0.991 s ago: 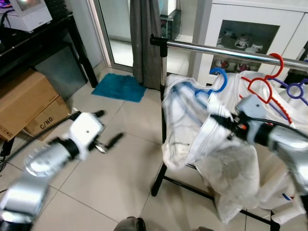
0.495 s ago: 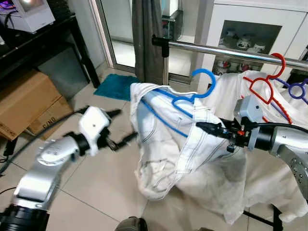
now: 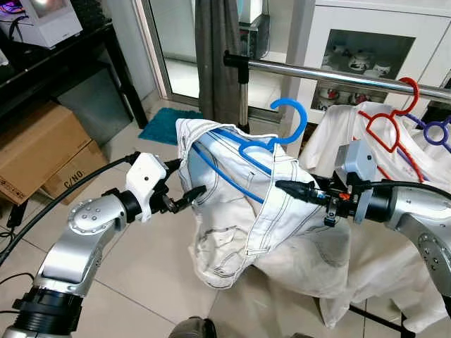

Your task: Hang hanger

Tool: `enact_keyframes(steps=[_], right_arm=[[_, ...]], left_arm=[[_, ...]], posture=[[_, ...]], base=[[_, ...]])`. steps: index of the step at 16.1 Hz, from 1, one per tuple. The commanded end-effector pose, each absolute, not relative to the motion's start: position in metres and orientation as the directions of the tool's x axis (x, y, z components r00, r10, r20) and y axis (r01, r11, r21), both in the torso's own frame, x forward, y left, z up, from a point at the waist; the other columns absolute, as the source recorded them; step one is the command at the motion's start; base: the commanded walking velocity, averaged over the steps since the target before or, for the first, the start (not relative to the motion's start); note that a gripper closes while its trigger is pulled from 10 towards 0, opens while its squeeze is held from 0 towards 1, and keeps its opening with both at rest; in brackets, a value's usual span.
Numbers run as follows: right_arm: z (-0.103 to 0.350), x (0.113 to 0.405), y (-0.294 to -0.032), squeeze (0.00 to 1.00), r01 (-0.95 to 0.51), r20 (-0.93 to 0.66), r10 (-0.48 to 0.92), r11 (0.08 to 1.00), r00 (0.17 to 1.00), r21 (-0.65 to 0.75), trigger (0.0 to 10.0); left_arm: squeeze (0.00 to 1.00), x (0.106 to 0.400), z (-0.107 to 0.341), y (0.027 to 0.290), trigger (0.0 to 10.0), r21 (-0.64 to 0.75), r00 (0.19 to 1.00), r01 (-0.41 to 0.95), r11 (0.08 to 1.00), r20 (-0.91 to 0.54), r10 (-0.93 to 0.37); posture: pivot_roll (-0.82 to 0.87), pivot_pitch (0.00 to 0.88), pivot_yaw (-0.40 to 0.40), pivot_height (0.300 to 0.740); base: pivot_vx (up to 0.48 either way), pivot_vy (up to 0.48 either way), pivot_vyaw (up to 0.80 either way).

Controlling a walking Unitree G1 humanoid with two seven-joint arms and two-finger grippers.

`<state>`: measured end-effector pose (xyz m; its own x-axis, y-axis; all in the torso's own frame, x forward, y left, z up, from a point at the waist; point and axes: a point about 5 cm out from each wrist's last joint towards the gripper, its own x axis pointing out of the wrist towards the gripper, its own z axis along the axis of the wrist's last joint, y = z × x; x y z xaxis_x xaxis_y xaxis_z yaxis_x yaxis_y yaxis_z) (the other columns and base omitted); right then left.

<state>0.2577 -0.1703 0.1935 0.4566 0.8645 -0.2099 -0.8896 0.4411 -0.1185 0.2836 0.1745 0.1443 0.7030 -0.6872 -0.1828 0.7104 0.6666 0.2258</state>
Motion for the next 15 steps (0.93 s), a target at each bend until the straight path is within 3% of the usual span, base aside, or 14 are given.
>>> enact_keyframes(steps=[1,15], right_arm=[[0.209,0.256,-0.161,0.00,-0.901,-0.147,0.893,0.405,0.426,-0.157,0.0],[0.206,0.256,-0.155,0.00,-0.908,-0.138,0.900,0.397,0.414,-0.133,0.0]], left_arm=[[0.00,0.287,0.147,0.177,0.0,0.240,0.718,0.695,0.678,-0.178,-0.673],[0.00,0.285,0.151,0.190,0.0,0.212,0.729,0.684,0.698,-0.172,-0.662]], posture=[[-0.07,0.060,0.126,0.740],[-0.06,0.067,0.119,0.740]], base=[[0.000,0.000,0.00],[0.000,0.000,0.00]])
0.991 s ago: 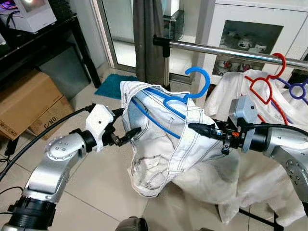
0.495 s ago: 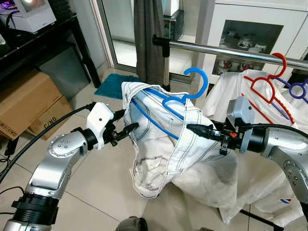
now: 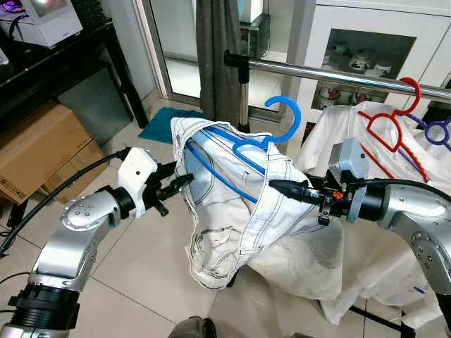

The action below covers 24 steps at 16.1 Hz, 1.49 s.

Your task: Hang hanger

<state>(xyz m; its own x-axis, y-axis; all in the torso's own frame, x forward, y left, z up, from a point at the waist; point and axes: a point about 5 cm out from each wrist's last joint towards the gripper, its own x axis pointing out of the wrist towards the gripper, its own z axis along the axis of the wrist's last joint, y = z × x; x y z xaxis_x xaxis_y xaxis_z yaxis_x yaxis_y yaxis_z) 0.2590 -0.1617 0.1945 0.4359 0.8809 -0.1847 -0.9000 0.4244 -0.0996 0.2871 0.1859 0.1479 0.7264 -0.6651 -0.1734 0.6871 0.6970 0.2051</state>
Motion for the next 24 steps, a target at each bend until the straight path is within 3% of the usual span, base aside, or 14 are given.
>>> enact_keyframes(steps=[1,7,12,14,16,19,21,23,24], right_arm=[[0.205,0.256,-0.155,0.00,-0.910,-0.140,0.901,0.393,0.410,-0.131,0.0],[0.193,0.248,-0.157,0.00,-0.932,-0.236,0.902,0.339,0.361,-0.129,0.0],[0.192,0.235,-0.156,0.00,-0.967,-0.265,0.930,0.237,0.254,-0.094,0.0],[0.197,0.230,-0.155,0.00,-0.977,-0.236,0.949,0.200,0.211,-0.069,0.0],[0.211,0.230,-0.154,0.00,-0.978,-0.129,0.969,0.205,0.210,-0.051,0.0],[0.220,0.236,-0.156,0.00,-0.956,-0.036,0.956,0.288,0.290,-0.049,0.0],[0.222,0.243,-0.161,0.00,-0.925,0.008,0.926,0.378,0.378,-0.048,0.0],[0.225,0.245,-0.160,0.00,-0.918,0.051,0.917,0.396,0.395,-0.018,0.0],[0.226,0.246,-0.157,0.00,-0.917,0.063,0.915,0.400,0.398,-0.009,0.0]], left_arm=[[0.00,0.288,0.153,0.197,0.0,0.240,0.748,0.663,0.709,-0.180,-0.639],[0.00,0.295,0.199,0.240,0.0,0.340,0.806,0.585,0.736,-0.143,-0.575],[0.00,0.315,0.240,0.301,0.0,0.556,0.925,0.367,0.746,-0.132,-0.357],[0.00,0.322,0.245,0.311,0.0,0.554,0.947,0.312,0.772,-0.110,-0.303],[0.00,0.332,0.221,0.318,0.0,0.429,0.944,0.330,0.841,-0.162,-0.288],[0.00,0.327,0.170,0.299,0.0,0.272,0.892,0.439,0.857,-0.249,-0.378],[0.00,0.314,0.121,0.262,0.0,0.083,0.858,0.479,0.874,-0.257,-0.445],[0.00,0.303,0.094,0.225,0.0,-0.059,0.823,0.520,0.852,-0.230,-0.519],[0.00,0.296,0.088,0.200,1.2,-0.113,0.779,0.581,0.806,-0.212,-0.591]], posture=[[-0.06,0.066,0.119,0.740],[-0.06,0.062,0.112,0.740],[-0.05,0.058,0.113,0.740],[-0.05,0.056,0.112,0.740],[-0.05,0.054,0.115,0.740],[-0.07,0.053,0.136,0.740],[-0.07,0.061,0.130,0.740],[-0.06,0.067,0.120,0.740],[-0.06,0.069,0.117,0.740]], base=[[0.000,0.000,0.00],[0.000,0.000,0.00],[0.000,0.000,0.00],[0.000,0.000,0.00],[0.000,0.000,0.00],[0.000,0.000,0.00],[0.000,0.000,0.00],[0.000,0.000,0.00],[0.000,0.000,0.00]])
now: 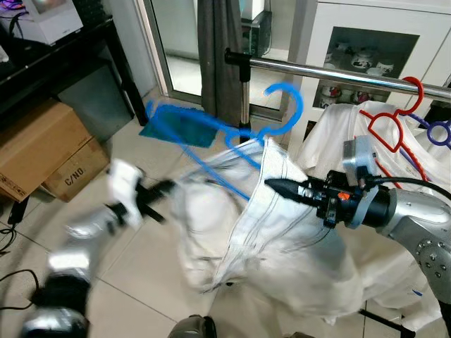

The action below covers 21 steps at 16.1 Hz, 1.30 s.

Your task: Hang hanger

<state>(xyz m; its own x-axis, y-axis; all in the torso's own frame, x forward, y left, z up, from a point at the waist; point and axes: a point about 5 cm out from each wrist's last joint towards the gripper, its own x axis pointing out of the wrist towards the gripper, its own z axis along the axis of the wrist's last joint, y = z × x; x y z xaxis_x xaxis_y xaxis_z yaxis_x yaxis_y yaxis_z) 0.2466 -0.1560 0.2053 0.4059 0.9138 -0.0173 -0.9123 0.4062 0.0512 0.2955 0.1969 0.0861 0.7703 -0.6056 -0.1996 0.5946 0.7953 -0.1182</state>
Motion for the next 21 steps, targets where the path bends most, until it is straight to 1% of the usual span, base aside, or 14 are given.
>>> enact_keyframes(steps=[1,2,3,7,8,10,12,13,14,15,17,19,20,21], right_arm=[[0.225,0.249,-0.154,0.00,-0.911,0.062,0.909,0.413,0.411,-0.006,0.0],[0.223,0.251,-0.152,0.00,-0.903,0.050,0.902,0.430,0.430,-0.011,0.0],[0.220,0.254,-0.151,0.00,-0.890,0.026,0.890,0.455,0.454,-0.024,0.0],[0.204,0.266,-0.159,0.00,-0.814,-0.104,0.808,0.568,0.580,-0.120,0.0],[0.201,0.270,-0.161,0.00,-0.799,-0.130,0.789,0.584,0.600,-0.143,0.0],[0.199,0.271,-0.160,0.00,-0.800,-0.154,0.787,0.576,0.598,-0.166,0.0],[0.196,0.270,-0.156,0.00,-0.839,-0.198,0.818,0.503,0.540,-0.208,0.0],[0.196,0.269,-0.155,0.00,-0.849,-0.209,0.827,0.482,0.522,-0.217,0.0],[0.196,0.265,-0.151,0.00,-0.883,-0.244,0.856,0.399,0.455,-0.248,0.0],[0.197,0.264,-0.149,0.00,-0.890,-0.260,0.860,0.373,0.438,-0.264,0.0],[0.201,0.263,-0.145,0.00,-0.898,-0.287,0.871,0.307,0.399,-0.315,0.0],[0.206,0.262,-0.143,0.00,-0.901,-0.292,0.882,0.263,0.369,-0.343,0.0],[0.210,0.260,-0.142,0.00,-0.904,-0.295,0.891,0.230,0.344,-0.359,0.0],[0.212,0.258,-0.140,0.00,-0.910,-0.307,0.900,0.187,0.310,-0.370,0.0]], left_arm=[[0.00,0.290,0.083,0.180,10.0,-0.140,0.751,0.613,0.778,-0.201,-0.628],[0.91,0.287,0.082,0.171,10.0,-0.138,0.740,0.629,0.765,-0.192,-0.644],[1.00,0.282,0.084,0.164,10.0,-0.111,0.732,0.650,0.752,-0.177,-0.658],[1.00,0.265,0.133,0.177,10.0,0.019,0.744,0.668,0.744,-0.043,-0.667],[1.00,0.261,0.150,0.184,10.0,0.056,0.723,0.690,0.721,-0.031,-0.690],[1.00,0.257,0.172,0.191,10.0,0.089,0.663,0.748,0.658,-0.051,-0.747],[1.00,0.256,0.199,0.193,10.0,0.108,0.541,0.840,0.532,-0.086,-0.837],[1.00,0.257,0.205,0.192,10.0,0.114,0.517,0.854,0.507,-0.087,-0.852],[1.00,0.268,0.222,0.193,10.0,0.155,0.462,0.881,0.446,-0.089,-0.882],[1.00,0.271,0.226,0.193,10.0,0.170,0.439,0.892,0.419,-0.104,-0.892],[1.00,0.277,0.233,0.192,10.0,0.199,0.335,0.934,0.298,-0.188,-0.923],[1.00,0.282,0.234,0.191,10.0,0.224,0.271,0.950,0.216,-0.252,-0.929],[0.98,0.284,0.232,0.191,10.0,0.226,0.216,0.962,0.152,-0.295,-0.931],[0.82,0.287,0.230,0.191,10.0,0.230,0.165,0.969,0.089,-0.335,-0.928]], posture=[[-0.06,0.071,0.117,0.740],[-0.06,0.071,0.119,0.740],[-0.06,0.071,0.121,0.740],[-0.06,0.067,0.125,0.740],[-0.05,0.066,0.121,0.740],[-0.05,0.062,0.119,0.740],[-0.04,0.056,0.122,0.740],[-0.04,0.053,0.122,0.740],[-0.04,0.046,0.126,0.740],[-0.04,0.045,0.127,0.740],[-0.04,0.040,0.134,0.740],[-0.04,0.039,0.138,0.740],[-0.04,0.043,0.143,0.740],[-0.05,0.044,0.143,0.740]], base=[[0.000,0.000,0.00],[0.000,0.000,0.00],[0.000,0.000,0.00],[0.000,0.000,0.00],[0.000,0.000,0.00],[0.000,0.000,0.00],[0.000,0.000,0.00],[0.000,0.000,0.00],[0.000,0.000,0.00],[0.000,0.000,0.00],[0.000,0.000,0.00],[0.000,0.000,0.00],[0.000,0.000,0.00],[0.000,0.000,0.00]])
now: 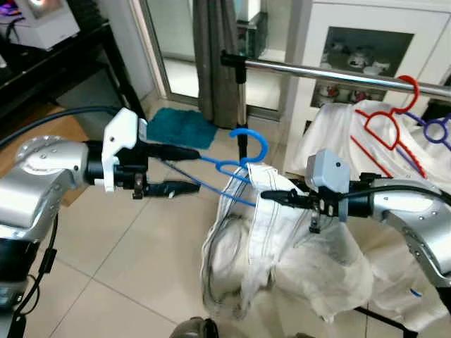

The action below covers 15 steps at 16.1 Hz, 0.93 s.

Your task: Hang hanger

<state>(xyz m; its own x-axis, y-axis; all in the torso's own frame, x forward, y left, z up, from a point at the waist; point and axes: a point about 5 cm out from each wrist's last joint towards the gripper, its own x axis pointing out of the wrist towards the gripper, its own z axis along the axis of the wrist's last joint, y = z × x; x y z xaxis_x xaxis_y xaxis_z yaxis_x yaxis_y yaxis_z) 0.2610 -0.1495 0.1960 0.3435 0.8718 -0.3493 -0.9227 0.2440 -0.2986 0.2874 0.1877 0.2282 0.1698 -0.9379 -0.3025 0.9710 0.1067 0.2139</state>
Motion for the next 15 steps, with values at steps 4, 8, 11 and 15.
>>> enact_keyframes(steps=[4,8,11,15], right_arm=[[0.213,0.255,-0.139,0.00,-0.916,-0.347,0.904,0.105,0.250,-0.386,0.0],[0.212,0.253,-0.137,0.00,-0.918,-0.375,0.901,0.060,0.218,-0.391,0.0],[0.213,0.253,-0.135,0.00,-0.918,-0.375,0.903,0.050,0.210,-0.394,0.0],[0.214,0.254,-0.133,0.00,-0.917,-0.374,0.905,0.042,0.203,-0.396,0.0]], left_arm=[[0.00,0.296,0.225,0.185,0.2,0.215,0.060,0.976,-0.029,-0.394,-0.917],[0.00,0.303,0.226,0.173,0.0,0.222,0.011,0.972,-0.082,-0.391,-0.920],[0.00,0.309,0.216,0.163,0.0,0.245,0.002,0.964,-0.107,-0.407,-0.913],[0.00,0.311,0.208,0.156,0.0,0.262,-0.002,0.956,-0.128,-0.432,-0.902]], posture=[[-0.04,0.048,0.142,0.740],[-0.04,0.051,0.141,0.740],[-0.05,0.051,0.140,0.740],[-0.05,0.052,0.144,0.740]], base=[[0.000,0.000,0.00],[0.000,0.000,0.00],[0.000,0.000,0.00],[0.000,0.000,0.00]])
